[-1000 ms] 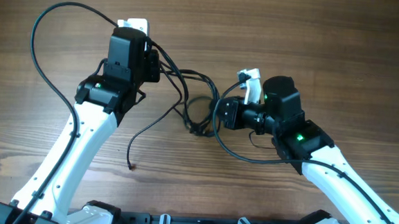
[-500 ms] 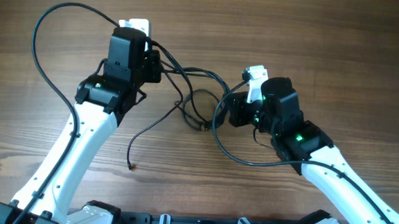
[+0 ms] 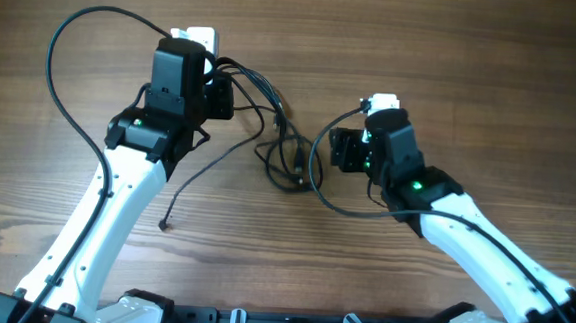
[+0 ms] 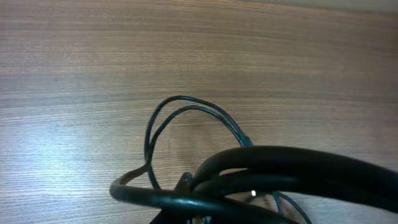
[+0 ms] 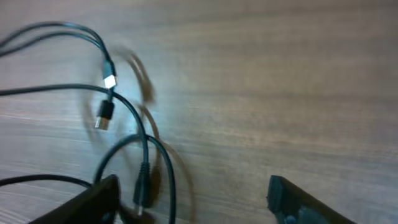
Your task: Untangle cables
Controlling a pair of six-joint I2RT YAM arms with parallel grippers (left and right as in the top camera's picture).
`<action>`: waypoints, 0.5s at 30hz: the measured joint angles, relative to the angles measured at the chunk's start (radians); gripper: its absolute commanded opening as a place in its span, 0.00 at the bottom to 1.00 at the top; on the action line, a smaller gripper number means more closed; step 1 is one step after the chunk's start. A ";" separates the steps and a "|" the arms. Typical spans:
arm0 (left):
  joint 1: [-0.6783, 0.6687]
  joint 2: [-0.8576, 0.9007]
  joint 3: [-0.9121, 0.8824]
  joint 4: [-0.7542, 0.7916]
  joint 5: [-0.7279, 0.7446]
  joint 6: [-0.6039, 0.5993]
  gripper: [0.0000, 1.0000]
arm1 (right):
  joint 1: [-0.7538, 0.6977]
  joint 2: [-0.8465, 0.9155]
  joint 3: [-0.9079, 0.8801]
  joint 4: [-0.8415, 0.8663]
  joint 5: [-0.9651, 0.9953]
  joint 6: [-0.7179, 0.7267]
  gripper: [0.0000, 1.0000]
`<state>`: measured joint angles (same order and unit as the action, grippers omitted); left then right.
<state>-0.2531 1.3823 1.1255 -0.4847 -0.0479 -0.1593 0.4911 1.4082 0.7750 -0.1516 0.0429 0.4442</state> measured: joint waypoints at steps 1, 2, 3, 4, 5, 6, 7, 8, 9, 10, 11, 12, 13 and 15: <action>0.000 0.000 0.000 0.000 0.004 0.000 0.04 | 0.000 0.015 0.000 0.001 -0.006 0.008 0.87; 0.000 0.000 0.000 0.000 0.006 -0.003 0.04 | 0.000 0.027 0.000 0.001 -0.012 0.012 0.87; 0.000 0.000 0.000 0.000 0.004 -0.012 0.04 | 0.000 0.035 0.000 0.001 -0.016 0.016 0.88; 0.000 0.000 0.000 0.000 -0.004 -0.029 0.04 | 0.000 0.039 0.000 0.000 -0.018 0.019 0.89; 0.000 0.000 0.000 -0.001 -0.021 -0.054 0.04 | 0.000 0.041 0.000 0.001 -0.021 0.023 0.91; 0.000 0.000 0.000 -0.002 -0.038 -0.078 0.04 | 0.000 0.041 0.000 0.002 -0.021 0.024 0.90; 0.000 0.000 0.000 -0.007 -0.064 -0.113 0.04 | 0.000 0.041 0.000 0.002 -0.021 0.027 0.91; 0.000 0.000 0.000 -0.018 -0.092 -0.151 0.04 | 0.000 0.041 0.000 0.002 -0.023 0.026 0.92; 0.000 0.000 0.000 -0.032 -0.122 -0.192 0.04 | 0.000 0.041 0.000 0.002 -0.024 0.027 0.92; 0.000 0.000 0.000 -0.048 -0.152 -0.241 0.04 | 0.000 0.041 0.000 0.003 -0.024 0.027 0.92; 0.000 0.000 0.000 -0.054 -0.170 -0.270 0.04 | 0.000 0.041 0.000 0.006 -0.024 0.027 0.93; 0.000 0.000 0.000 -0.058 -0.182 -0.294 0.04 | 0.000 0.041 0.000 0.010 -0.025 0.027 0.93; 0.000 0.000 0.000 -0.063 -0.193 -0.312 0.07 | 0.000 0.041 0.000 0.016 -0.027 0.027 0.93; 0.000 0.000 0.000 -0.077 -0.206 -0.335 0.14 | 0.000 0.041 0.000 0.021 -0.035 0.027 0.93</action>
<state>-0.2531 1.3823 1.1255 -0.5613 -0.2535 -0.4938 0.4911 1.4494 0.7750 -0.1307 0.0074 0.4709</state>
